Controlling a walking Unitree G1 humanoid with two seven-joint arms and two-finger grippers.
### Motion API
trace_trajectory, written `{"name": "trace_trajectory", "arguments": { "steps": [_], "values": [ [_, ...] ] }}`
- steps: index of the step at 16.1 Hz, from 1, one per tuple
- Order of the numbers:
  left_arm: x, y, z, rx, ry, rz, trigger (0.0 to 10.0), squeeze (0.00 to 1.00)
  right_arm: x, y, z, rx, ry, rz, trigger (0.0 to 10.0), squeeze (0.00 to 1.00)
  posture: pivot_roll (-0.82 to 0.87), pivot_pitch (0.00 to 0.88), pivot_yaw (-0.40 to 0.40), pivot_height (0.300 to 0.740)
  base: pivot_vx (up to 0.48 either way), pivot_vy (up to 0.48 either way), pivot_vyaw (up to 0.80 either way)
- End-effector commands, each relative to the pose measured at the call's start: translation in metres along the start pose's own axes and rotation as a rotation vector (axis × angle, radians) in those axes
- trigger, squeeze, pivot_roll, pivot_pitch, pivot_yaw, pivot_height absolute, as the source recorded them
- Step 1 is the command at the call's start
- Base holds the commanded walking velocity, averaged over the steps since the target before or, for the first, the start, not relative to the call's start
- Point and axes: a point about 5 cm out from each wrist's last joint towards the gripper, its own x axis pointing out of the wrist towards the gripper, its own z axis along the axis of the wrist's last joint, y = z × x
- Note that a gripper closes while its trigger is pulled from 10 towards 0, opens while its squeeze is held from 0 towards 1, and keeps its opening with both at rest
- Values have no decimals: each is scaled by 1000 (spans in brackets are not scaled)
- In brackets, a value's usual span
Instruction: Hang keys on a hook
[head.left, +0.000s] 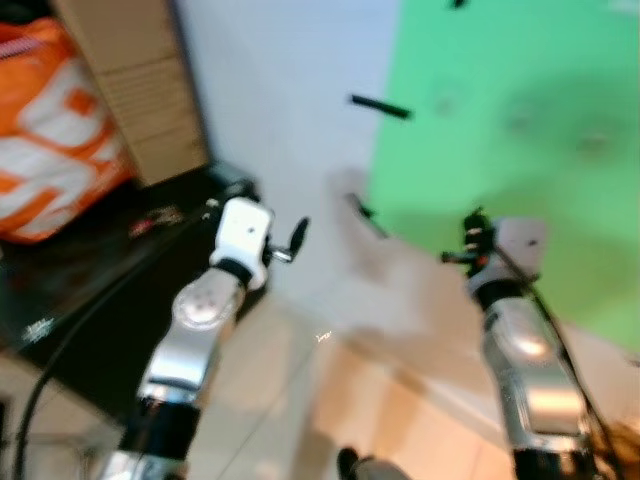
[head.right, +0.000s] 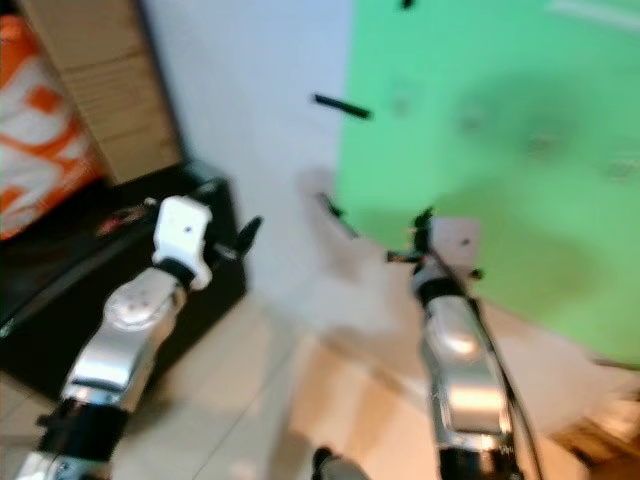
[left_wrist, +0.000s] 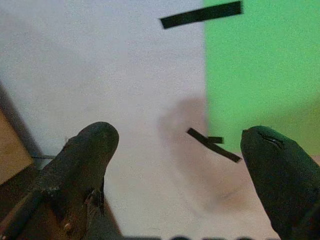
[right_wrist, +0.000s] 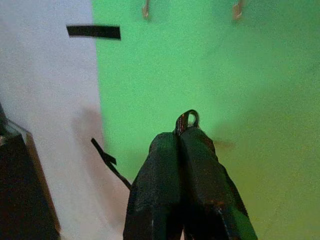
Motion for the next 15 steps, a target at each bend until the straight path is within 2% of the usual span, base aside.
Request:
{"name": "trace_trajectory", "arguments": {
  "steps": [1,2,3,5,6,8,11,13,14,15],
  "values": [
    [2,0,4,-3,-6,-7,10000,4,3,-8,4,25,-9,-18,10000,0,-118,0,40,740,0,0,-800],
    [2,1,5,0,-11,-2,10000,4,3,-8,6,68,1,40,10000,0,-119,0,42,740,0,0,-800],
    [2,2,5,5,-16,2,10000,4,3,-7,7,74,-4,59,10000,0,-119,0,43,740,0,0,-800],
    [2,2,7,18,-29,4,10000,0,3,-7,12,31,-26,79,10000,0,-119,0,43,740,0,0,-800],
    [2,2,8,18,-29,2,10000,0,2,-3,14,79,-32,117,10000,0,-118,0,42,740,0,0,-800],
    [2,2,9,18,-33,2,10000,8,3,0,17,84,-38,119,10000,0,-117,0,42,740,0,0,-800],
    [2,2,10,5,-42,-7,10000,31,2,5,20,144,-36,156,10000,0,-115,0,43,740,0,0,-796],
    [2,4,12,-2,-46,-9,10000,43,2,8,23,125,-47,181,10000,0,-114,0,44,740,0,0,0],
    [2,4,12,-3,-47,-8,10000,43,1,11,23,159,-47,207,10000,0,-114,0,44,740,0,0,0],
    [3,5,12,-6,-46,-6,10000,47,0,13,23,119,-47,223,10000,0,-117,0,49,740,0,0,0]
  ]
}}
